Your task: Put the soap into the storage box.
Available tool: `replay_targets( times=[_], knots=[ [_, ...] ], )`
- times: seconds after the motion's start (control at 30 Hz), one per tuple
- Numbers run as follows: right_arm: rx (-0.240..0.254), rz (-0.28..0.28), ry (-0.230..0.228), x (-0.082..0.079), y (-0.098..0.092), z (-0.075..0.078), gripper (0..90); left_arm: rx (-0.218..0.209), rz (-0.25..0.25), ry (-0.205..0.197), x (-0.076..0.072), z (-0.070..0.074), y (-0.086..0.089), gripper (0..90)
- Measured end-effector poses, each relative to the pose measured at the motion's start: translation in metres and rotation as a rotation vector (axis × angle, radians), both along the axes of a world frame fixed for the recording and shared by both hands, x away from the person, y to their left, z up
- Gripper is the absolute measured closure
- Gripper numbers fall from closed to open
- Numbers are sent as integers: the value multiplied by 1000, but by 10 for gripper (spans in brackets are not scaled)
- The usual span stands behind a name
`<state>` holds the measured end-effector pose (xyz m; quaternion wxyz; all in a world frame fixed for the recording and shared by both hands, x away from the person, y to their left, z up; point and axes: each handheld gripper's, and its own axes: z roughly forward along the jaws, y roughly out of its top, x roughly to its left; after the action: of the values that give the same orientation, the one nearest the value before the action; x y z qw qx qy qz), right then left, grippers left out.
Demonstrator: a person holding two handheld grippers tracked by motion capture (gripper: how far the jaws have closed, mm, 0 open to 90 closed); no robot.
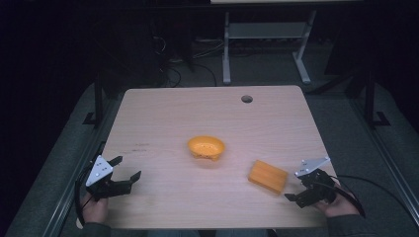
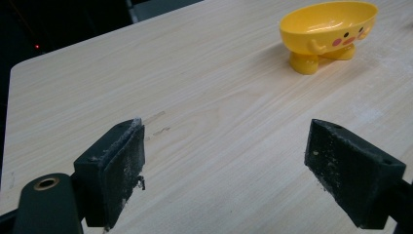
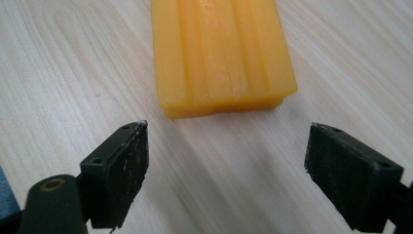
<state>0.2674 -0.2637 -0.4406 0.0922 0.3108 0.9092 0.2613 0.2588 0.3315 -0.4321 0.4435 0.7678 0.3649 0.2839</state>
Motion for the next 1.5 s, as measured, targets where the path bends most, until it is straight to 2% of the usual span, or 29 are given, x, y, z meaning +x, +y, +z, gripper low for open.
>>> replay_targets(
  times=[0.37, 0.57, 0.77, 0.87, 1.0, 1.23, 1.4, 1.5],
  knots=[
    [-27, 44, -5, 12, 17, 8, 153, -2, 2, 3, 0, 1, 1, 139],
    [-43, 73, -5, 24, 31, 12, 148, -11, 5, 1, 0, 1, 2, 139],
    [-53, 83, 12, 35, 45, 9, 143, -12, 4, -2, 0, 1, 2, 139],
    [-46, 102, 11, 38, 48, 7, 145, -11, 3, -1, 0, 1, 2, 139],
    [-44, 102, 20, 42, 52, 6, 144, -14, 3, -2, 0, 1, 2, 139],
    [-62, 105, 61, 51, 60, -1, 140, -11, 3, 0, 0, 1, 2, 139],
    [-74, 117, 70, 55, 65, -4, 139, -10, -1, 0, 0, 1, 2, 139],
    [-103, 131, 72, 57, 71, -6, 141, -15, 3, 0, 0, 1, 2, 139]
  ],
)
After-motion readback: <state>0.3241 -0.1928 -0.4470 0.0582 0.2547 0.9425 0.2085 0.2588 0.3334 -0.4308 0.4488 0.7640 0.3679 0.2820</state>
